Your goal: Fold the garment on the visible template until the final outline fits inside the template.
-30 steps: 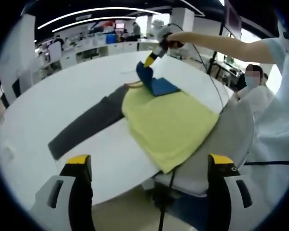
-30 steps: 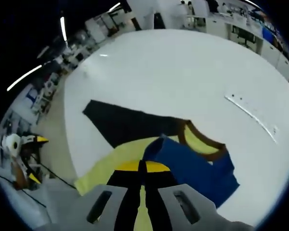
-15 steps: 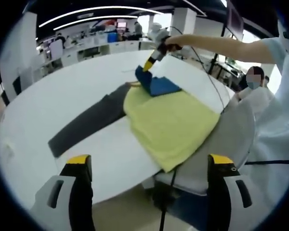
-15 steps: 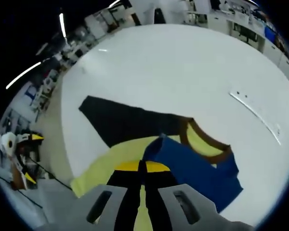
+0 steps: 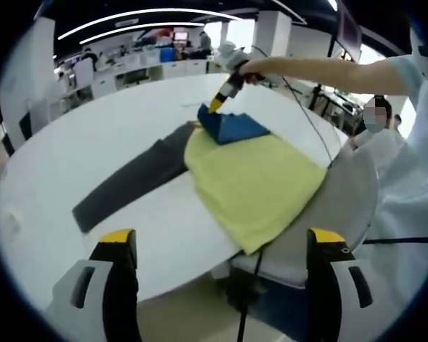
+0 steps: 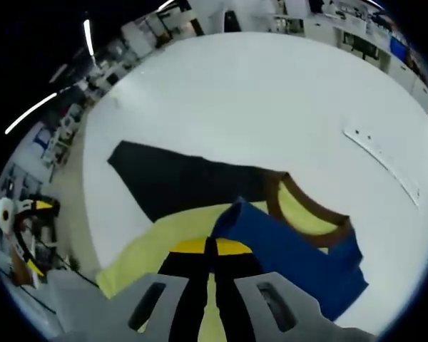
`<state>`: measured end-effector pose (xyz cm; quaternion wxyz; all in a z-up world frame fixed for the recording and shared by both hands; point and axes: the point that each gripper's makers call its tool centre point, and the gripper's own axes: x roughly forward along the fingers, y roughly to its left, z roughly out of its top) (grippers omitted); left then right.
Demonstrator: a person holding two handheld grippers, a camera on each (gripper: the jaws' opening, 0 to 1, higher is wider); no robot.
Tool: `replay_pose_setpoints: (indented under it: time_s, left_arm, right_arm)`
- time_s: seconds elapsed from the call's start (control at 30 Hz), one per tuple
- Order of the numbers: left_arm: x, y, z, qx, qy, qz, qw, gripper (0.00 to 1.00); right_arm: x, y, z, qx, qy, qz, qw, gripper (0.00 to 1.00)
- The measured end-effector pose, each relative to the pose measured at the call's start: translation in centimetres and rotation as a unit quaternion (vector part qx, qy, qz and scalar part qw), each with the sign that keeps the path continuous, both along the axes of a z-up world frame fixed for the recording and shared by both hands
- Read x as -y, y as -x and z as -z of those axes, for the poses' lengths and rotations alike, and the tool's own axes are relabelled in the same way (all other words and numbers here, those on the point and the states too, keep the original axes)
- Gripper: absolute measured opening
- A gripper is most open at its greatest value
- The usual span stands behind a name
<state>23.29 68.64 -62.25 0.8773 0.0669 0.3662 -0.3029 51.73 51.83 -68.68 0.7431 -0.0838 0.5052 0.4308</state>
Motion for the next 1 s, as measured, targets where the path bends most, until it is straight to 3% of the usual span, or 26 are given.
replay_pose_setpoints:
  time_s: [0.57, 1.0]
  left_arm:
    - [-0.4, 0.4, 0.6, -0.006, 0.007, -0.007, 0.9999, 0.95]
    - [-0.6, 0.5, 0.7, -0.007, 0.008, -0.013, 0.9999, 0.94]
  right_arm:
    - [-2.2, -0.2, 2.1, -0.006, -0.01, 0.017, 0.9998, 0.02]
    - [-4.1, -0.1, 2.7, -0.007, -0.045, 0.03, 0.9985, 0.05]
